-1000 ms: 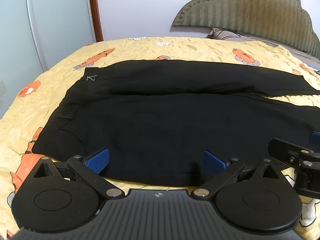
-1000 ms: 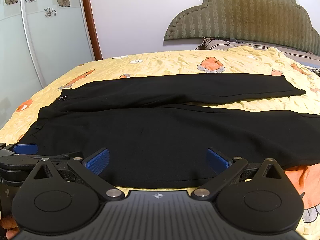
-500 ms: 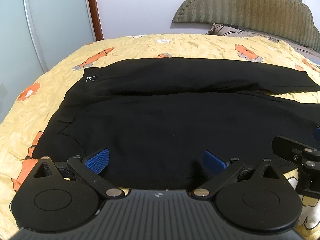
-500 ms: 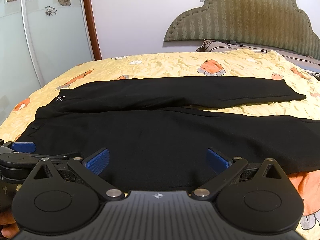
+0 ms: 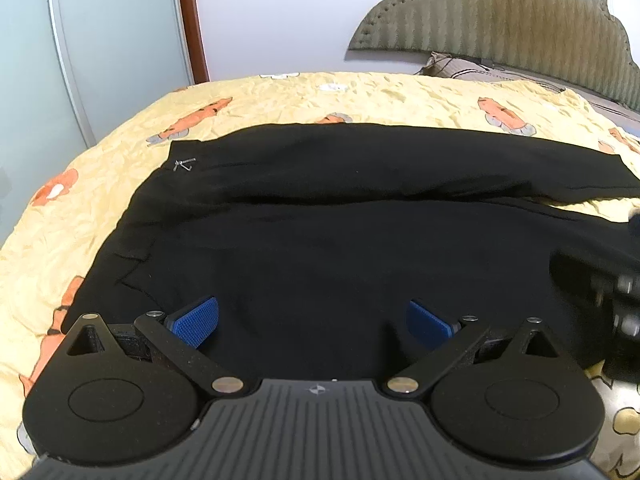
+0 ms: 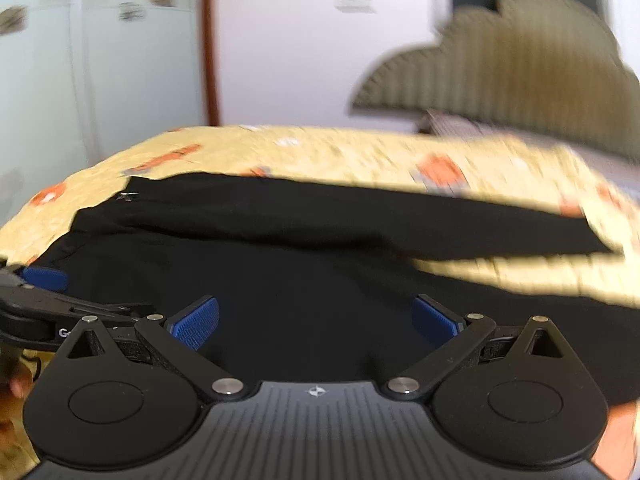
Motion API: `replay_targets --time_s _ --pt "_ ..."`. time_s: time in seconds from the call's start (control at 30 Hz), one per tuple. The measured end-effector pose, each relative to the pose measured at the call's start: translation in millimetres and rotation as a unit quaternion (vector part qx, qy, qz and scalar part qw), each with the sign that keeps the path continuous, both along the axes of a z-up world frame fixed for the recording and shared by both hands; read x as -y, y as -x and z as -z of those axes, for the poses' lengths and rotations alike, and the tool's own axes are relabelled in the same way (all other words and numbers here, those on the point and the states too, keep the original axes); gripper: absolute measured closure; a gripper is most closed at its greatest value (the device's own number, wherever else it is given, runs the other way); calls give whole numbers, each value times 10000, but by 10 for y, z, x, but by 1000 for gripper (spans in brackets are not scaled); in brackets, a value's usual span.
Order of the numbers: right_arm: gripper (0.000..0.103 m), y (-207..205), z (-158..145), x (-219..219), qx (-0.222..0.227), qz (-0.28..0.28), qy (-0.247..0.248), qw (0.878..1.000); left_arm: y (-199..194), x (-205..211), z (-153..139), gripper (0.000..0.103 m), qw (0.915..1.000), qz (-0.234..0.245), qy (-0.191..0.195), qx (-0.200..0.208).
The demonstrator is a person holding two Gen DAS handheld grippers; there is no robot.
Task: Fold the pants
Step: 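Grasp the trouser waistband with the left tool while the right tool grasps the waistband beside it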
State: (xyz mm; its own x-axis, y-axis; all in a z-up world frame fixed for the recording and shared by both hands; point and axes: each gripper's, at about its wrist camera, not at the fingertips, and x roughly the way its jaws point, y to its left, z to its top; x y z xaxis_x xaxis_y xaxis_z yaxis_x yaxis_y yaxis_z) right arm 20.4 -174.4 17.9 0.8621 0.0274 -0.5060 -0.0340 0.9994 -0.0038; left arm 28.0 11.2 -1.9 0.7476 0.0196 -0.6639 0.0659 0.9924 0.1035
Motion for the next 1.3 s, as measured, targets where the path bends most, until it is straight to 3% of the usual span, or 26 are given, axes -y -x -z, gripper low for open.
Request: replay_targets --time_s 0.2,0.33,0.43,0.57,0.7,0.8,0.87,0.93,0.97,1.0,1.07,1.13,1.2,1.3 --pt "0 -435 -300 -125 1037 -678 660 9901 -106 -210 -95 1 9997 -136 212 63" --pt "0 -1223 -332 -248 690 -1549 811 9822 -237 -390 -166 1 9988 -420 228 74" --pt "0 -1898 -245 -350 347 -2317 690 9697 -368 -545 -213 1 9979 -616 193 113" --pt "0 -2716 -59 -516 -482 -2705 457 9604 -572 -744 -282 1 9969 -735 268 44" --pt "0 -3278 141 -614 -805 -2991 452 9497 -826 -951 -336 1 9945 -960 394 -124" --pt "13 -3640 308 -613 -1360 -3274 132 9350 -1047 -1057 -383 3 9930 -1049 455 -301" --pt "43 -3806 431 -643 -1702 -3353 17 9266 -1191 -1119 -438 3 9922 -1069 558 -316" --pt "63 -3868 497 -669 -1743 -3369 7 9253 -1366 -1184 -492 2 9914 -1050 719 -306" --pt "85 -3850 481 -673 -1676 -3454 -2 9234 -1470 -1225 -513 3 9899 -1094 825 -375" --pt "92 -3806 460 -681 -1584 -3461 75 9247 -1586 -1271 -529 3 9875 -1142 990 -438" --pt "95 -3572 372 -736 -1101 -3476 499 9298 -1829 -1388 -526 4 9805 -1173 1447 -630" --pt "96 -3217 280 -825 -550 -3635 1132 9230 -2036 -1518 -503 4 9672 -1290 2031 -818" --pt "96 -2877 221 -907 -111 -3752 1659 9119 -2207 -1633 -471 4 9531 -1395 2524 -920" --pt "96 -2294 183 -1013 518 -3963 2389 8850 -2412 -1733 -423 5 9386 -1488 2903 -1122"
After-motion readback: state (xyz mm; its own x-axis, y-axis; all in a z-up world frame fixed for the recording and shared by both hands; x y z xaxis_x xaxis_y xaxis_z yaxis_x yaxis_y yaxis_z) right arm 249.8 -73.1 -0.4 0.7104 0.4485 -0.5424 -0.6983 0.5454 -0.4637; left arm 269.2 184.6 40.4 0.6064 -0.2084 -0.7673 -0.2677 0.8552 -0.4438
